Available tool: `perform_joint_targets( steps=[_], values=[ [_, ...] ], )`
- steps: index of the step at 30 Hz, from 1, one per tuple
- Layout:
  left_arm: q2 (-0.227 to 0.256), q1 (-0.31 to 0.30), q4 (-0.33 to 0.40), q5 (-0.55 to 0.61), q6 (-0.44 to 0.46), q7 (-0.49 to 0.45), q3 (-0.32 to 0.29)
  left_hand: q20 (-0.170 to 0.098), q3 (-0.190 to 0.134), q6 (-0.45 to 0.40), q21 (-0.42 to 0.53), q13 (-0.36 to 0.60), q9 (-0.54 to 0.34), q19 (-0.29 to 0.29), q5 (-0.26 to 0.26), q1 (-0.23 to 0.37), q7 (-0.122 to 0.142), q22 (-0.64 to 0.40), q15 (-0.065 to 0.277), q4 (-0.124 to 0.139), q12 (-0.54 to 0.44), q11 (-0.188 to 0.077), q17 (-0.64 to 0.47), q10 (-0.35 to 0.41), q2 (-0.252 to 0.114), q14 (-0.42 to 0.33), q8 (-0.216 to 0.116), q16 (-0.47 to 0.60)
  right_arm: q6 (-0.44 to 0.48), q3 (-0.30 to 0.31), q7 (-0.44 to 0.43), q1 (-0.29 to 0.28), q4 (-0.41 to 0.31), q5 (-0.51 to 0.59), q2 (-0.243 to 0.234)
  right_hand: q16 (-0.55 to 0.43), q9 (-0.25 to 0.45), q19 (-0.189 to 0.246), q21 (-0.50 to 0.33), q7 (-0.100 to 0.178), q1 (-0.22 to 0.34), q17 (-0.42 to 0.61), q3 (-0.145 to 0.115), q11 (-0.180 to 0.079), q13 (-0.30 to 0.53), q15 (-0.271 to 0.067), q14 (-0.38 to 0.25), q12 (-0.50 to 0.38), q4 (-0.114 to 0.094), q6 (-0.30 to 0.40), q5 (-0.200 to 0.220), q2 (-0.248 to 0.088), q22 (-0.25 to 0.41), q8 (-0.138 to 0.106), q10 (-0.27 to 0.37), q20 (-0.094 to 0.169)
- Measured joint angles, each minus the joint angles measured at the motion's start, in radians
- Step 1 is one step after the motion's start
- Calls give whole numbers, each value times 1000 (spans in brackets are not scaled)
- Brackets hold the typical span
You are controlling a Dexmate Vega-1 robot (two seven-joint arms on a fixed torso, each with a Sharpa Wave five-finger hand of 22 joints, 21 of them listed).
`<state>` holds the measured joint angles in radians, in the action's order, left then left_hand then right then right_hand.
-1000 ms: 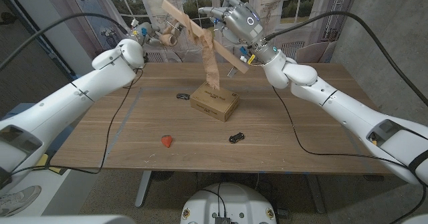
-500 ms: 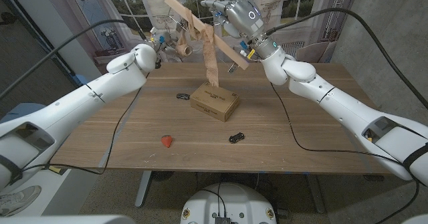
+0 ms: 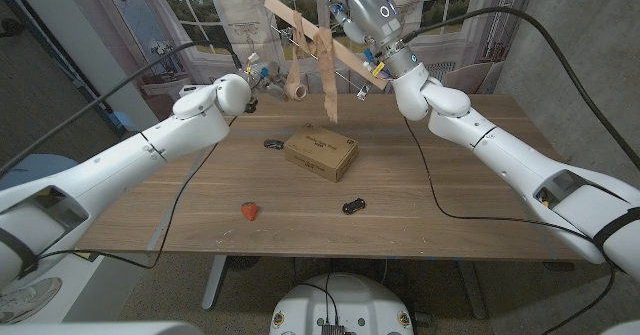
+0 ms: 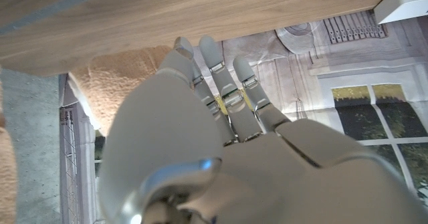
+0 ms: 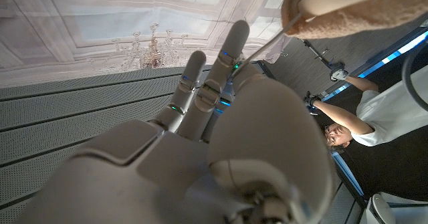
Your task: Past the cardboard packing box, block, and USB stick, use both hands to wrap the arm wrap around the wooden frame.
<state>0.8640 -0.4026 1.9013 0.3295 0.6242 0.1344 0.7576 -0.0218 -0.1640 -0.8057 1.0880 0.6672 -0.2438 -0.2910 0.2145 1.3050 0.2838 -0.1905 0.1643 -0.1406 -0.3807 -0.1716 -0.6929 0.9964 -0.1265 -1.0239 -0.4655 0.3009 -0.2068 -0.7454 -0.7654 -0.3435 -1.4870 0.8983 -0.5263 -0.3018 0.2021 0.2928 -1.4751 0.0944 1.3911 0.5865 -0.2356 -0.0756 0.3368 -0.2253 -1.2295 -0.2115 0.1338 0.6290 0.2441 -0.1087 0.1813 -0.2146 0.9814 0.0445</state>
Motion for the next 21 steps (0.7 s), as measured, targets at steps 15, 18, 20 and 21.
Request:
perform_joint_targets(
  steps=[15,18,20,21],
  values=[
    [3,-67,87,87,-54,43,-1,0,-10,0,15,-3,9,0,-4,-4,0,0,2,1,4,-2,-5,13,4,-9,8,-7,74,-4,26,21,55,-74,24,0,0,0,0,0,0,0,0,0,-1,2,-2,-3,0,0,0,0,3,0,0,0],
    [12,-86,138,121,-63,41,-15,0,-10,0,15,0,9,0,-6,-4,0,0,2,1,7,-3,-5,14,4,-9,8,-7,94,-12,26,27,66,-74,28,0,0,0,0,0,0,0,0,0,0,2,-2,-3,0,0,0,0,3,0,0,0],
    [14,-91,152,134,-66,40,-20,0,-10,0,15,1,9,0,-6,-4,0,0,2,1,7,-3,-5,14,4,-9,11,-7,100,-16,25,29,70,-73,29,0,0,0,0,0,0,0,0,0,0,2,-2,-3,0,0,0,0,2,0,0,0],
    [18,-99,171,151,-67,38,-26,0,-10,0,17,2,9,0,-6,-4,0,0,2,1,7,-3,-5,14,4,-9,13,-7,105,-19,24,31,75,-73,30,0,0,0,0,0,0,0,0,0,0,2,-2,-3,0,0,0,0,2,0,0,0]
  ],
)
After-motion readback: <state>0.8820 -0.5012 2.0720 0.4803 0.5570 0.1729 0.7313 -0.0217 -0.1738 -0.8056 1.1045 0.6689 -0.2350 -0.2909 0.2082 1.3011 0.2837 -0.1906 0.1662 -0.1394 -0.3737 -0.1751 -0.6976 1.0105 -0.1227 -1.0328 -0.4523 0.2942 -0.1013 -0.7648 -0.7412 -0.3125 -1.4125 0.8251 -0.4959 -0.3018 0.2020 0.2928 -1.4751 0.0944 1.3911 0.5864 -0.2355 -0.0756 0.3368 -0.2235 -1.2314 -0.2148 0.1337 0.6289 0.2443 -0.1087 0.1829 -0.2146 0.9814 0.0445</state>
